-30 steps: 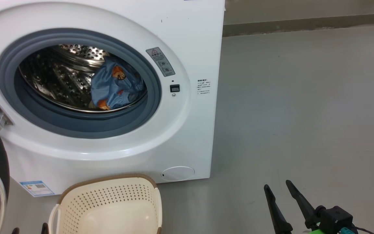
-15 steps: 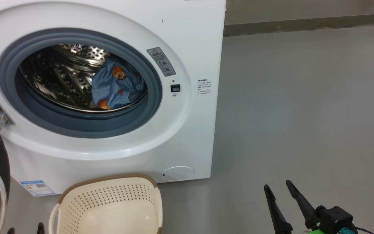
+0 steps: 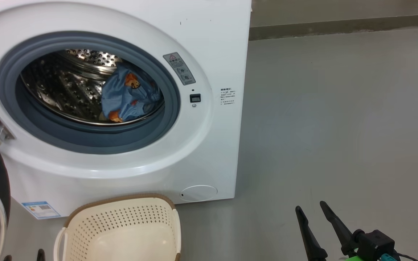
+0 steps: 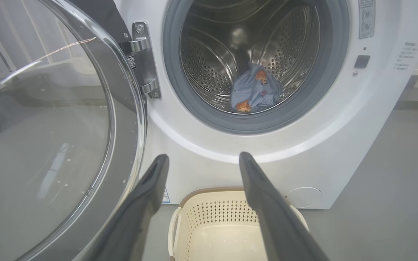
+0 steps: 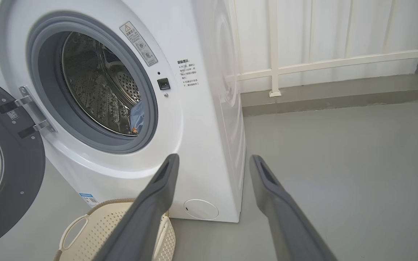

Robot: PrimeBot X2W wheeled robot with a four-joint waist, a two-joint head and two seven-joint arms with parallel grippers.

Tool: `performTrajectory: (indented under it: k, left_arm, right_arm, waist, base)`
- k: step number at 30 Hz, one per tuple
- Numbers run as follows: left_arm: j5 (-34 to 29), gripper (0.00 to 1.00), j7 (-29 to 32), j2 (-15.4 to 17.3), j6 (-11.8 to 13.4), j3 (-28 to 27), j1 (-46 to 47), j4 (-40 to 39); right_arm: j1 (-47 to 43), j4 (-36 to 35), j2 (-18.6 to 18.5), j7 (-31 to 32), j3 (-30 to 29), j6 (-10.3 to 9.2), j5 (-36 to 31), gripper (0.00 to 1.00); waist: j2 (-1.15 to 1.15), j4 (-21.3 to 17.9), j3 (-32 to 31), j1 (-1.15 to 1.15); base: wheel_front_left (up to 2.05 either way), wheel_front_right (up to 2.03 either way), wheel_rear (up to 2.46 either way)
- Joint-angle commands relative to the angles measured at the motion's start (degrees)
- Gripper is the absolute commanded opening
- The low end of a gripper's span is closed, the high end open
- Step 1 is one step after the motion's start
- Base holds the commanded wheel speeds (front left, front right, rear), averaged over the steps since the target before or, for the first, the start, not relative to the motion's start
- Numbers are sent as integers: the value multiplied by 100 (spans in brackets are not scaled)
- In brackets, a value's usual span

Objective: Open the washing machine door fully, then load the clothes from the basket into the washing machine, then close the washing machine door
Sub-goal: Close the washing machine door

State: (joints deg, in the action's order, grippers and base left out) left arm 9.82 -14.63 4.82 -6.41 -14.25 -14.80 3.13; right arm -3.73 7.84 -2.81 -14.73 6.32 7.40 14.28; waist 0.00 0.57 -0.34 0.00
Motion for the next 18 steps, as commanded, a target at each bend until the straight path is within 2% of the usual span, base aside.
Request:
performTrajectory:
  k: [1, 9, 18]
  left_arm:
    - [-67, 100, -37, 69, -13, -231, 301, -79]
    - [-135, 100, -37, -2, 6, -228, 308, -117]
    - [-105, 100, -37, 13, -30, -276, 404, -49]
  right_arm:
    - [54, -123, -7, -27, 118, 9, 24, 100]
    - [66, -127, -7, -27, 87, 9, 24, 100]
    - [75, -124, -7, -27, 90, 9, 50, 100]
  waist:
    - [0, -11, -9, 0]
    - [0, -8, -4, 0]
    - [0, -3, 10, 0]
  base:
    - [-26, 26, 0]
    - [-87, 87, 0]
    - [-191, 191, 0]
